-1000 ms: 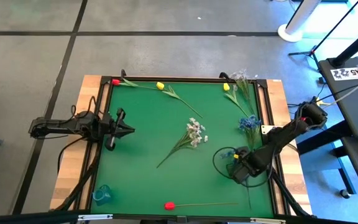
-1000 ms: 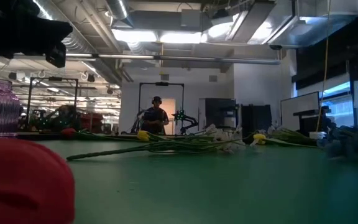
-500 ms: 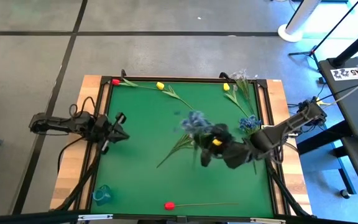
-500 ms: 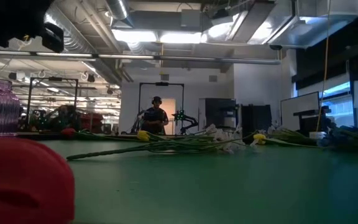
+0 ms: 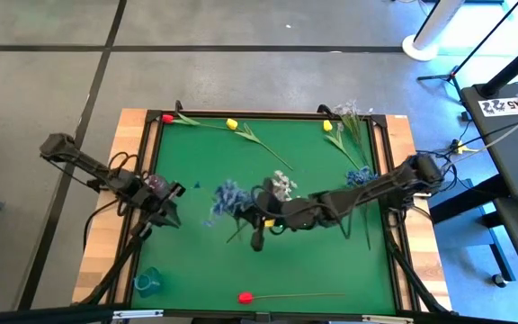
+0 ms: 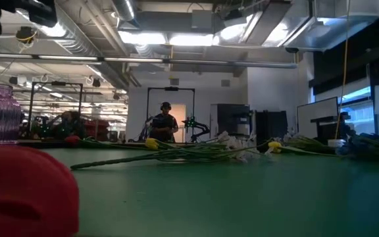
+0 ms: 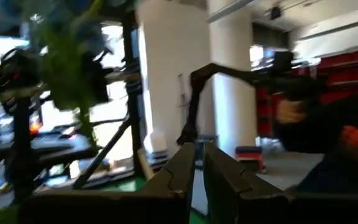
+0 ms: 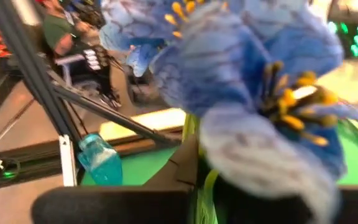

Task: Sort flowers into vase by color
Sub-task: Put the bottom blue flowers into the blue vase

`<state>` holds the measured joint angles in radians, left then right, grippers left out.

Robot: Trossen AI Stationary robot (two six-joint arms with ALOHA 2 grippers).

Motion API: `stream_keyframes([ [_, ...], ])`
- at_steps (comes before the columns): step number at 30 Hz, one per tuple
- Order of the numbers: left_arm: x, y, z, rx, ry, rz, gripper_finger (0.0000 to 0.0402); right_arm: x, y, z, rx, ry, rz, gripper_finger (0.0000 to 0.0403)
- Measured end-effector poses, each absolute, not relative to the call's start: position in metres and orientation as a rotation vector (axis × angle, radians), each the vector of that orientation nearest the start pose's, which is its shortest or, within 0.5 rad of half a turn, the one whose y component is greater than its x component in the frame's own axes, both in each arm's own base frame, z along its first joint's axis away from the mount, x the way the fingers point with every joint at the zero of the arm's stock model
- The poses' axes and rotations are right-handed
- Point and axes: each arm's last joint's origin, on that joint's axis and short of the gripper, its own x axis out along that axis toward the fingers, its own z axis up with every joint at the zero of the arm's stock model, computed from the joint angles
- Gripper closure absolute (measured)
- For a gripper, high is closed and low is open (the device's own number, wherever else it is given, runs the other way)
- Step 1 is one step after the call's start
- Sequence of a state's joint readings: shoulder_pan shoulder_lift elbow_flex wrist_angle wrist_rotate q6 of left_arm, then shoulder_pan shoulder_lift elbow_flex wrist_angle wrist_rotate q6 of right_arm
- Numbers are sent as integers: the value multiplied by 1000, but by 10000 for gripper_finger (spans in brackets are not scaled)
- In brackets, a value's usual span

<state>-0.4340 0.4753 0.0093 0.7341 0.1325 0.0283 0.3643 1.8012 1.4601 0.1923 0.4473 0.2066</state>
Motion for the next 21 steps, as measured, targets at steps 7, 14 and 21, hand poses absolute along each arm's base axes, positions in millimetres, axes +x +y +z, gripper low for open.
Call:
stream_keyframes([
  [7,128,-64,184,-83,-201,-518,325,429,161,283,-3,4,8,393],
  [14,165,-73,190,-102,-85,-402,254,433,159,276,-49,-6,-50,383],
  [21,206,-83,190,-61,-7,-325,225,432,163,276,-59,-3,-65,389],
])
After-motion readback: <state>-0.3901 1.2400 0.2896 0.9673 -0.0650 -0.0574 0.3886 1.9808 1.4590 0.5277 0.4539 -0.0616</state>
